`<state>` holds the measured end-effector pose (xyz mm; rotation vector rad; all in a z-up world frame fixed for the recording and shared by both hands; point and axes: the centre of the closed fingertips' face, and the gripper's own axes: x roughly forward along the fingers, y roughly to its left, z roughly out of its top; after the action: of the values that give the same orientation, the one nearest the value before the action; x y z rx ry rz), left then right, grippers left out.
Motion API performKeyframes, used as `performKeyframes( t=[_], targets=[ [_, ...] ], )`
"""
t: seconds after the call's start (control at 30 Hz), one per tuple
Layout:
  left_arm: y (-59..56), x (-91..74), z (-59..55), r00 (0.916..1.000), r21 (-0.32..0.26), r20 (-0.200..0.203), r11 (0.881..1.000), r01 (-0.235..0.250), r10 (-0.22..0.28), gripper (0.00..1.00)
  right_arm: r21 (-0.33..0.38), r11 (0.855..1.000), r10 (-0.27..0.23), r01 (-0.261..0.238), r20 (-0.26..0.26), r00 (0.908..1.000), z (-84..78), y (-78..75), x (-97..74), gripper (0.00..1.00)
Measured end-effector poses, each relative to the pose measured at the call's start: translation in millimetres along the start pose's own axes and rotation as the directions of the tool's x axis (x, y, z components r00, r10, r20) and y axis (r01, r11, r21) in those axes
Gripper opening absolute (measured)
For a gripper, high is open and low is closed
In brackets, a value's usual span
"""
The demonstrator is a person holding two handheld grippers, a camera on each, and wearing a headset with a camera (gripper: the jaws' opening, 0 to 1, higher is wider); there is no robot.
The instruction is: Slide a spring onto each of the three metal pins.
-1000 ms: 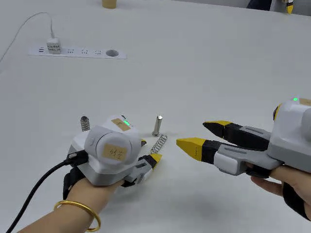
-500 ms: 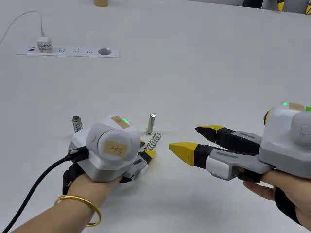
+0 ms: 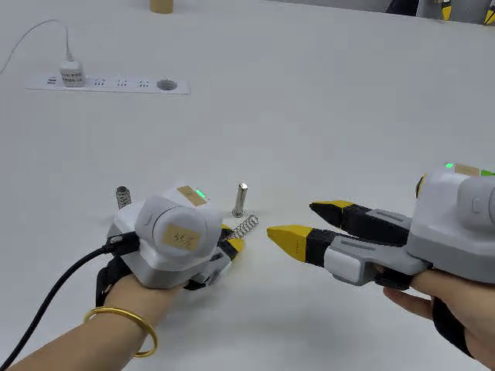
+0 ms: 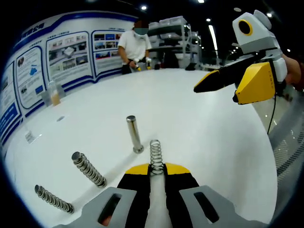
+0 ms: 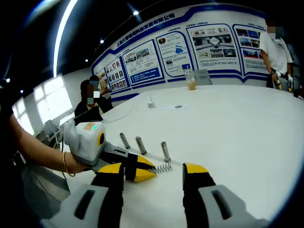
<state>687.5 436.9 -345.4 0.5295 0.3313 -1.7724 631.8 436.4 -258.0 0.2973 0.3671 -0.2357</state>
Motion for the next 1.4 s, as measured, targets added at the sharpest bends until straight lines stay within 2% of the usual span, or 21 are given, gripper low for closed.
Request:
performKeyframes(
  t=[0.1, 0.2, 0.27, 0.6, 0.8, 0.9, 1.07, 1.23, 1.4],
  targets=[
    [-1.1, -3.6, 0.2, 1.0, 0.005, 0.004, 1.0, 0.004, -0.004, 0.1, 0.002, 1.0, 0.001, -0.001, 0.0, 1.0, 1.2, 0.7, 0.2, 0.51],
    [-3.7, -8.8, 4.2, 0.9997, 0.008, 0.018, 1.0, 0.016, -0.017, 0.1, 0.018, 1.0, 0.003, -0.003, 0.006, 1.0, 3.9, 1.0, 0.4, 0.51],
    [-6.6, -13.3, 8.2, 0.999, 0.03, 0.032, 0.999, 0.031, -0.032, 0.1, 0.031, 0.999, 0.006, -0.007, 0.015, 0.9999, 6.8, 1.1, 0.4, 0.51],
    [-9.4, -45.7, 25.4, 0.9932, 0.092, 0.102, 0.995, 0.048, -0.057, 0.1, 0.043, 0.998, 0.046, -0.048, 0.033, 0.9984, 18.1, 11.7, 4.8, 0.48],
    [-14.0, -64.0, 39.5, 0.9839, 0.101, 0.163, 0.993, 0.057, -0.073, 0.1, 0.055, 0.994, 0.092, -0.093, 0.034, 0.9952, 21.0, 22.1, 8.8, 0.46],
    [-15.5, -70.5, 45.1, 0.9815, 0.113, 0.177, 0.992, 0.053, -0.072, 0.1, 0.058, 0.992, 0.112, -0.114, 0.04, 0.9929, 23.3, 27.2, 9.4, 0.43],
    [-21.5, -82.5, 56.4, 0.9714, 0.128, 0.222, 0.99, 0.056, -0.084, 0.1, 0.078, 0.987, 0.134, -0.138, 0.053, 0.9895, 28.0, 32.7, 9.9, 0.39],
    [-26.8, -92.6, 62.7, 0.965, 0.169, 0.247, 0.985, 0.047, -0.088, 0.1, 0.095, 0.982, 0.159, -0.164, 0.063, 0.9853, 32.0, 39.6, 10.0, 0.37],
    [-28.4, -100.1, 66.6, 0.9591, 0.176, 0.268, 0.983, 0.045, -0.091, 0.1, 0.123, 0.975, 0.179, -0.185, 0.064, 0.9818, 32.2, 43.9, 10.3, 0.34]
  ],
)
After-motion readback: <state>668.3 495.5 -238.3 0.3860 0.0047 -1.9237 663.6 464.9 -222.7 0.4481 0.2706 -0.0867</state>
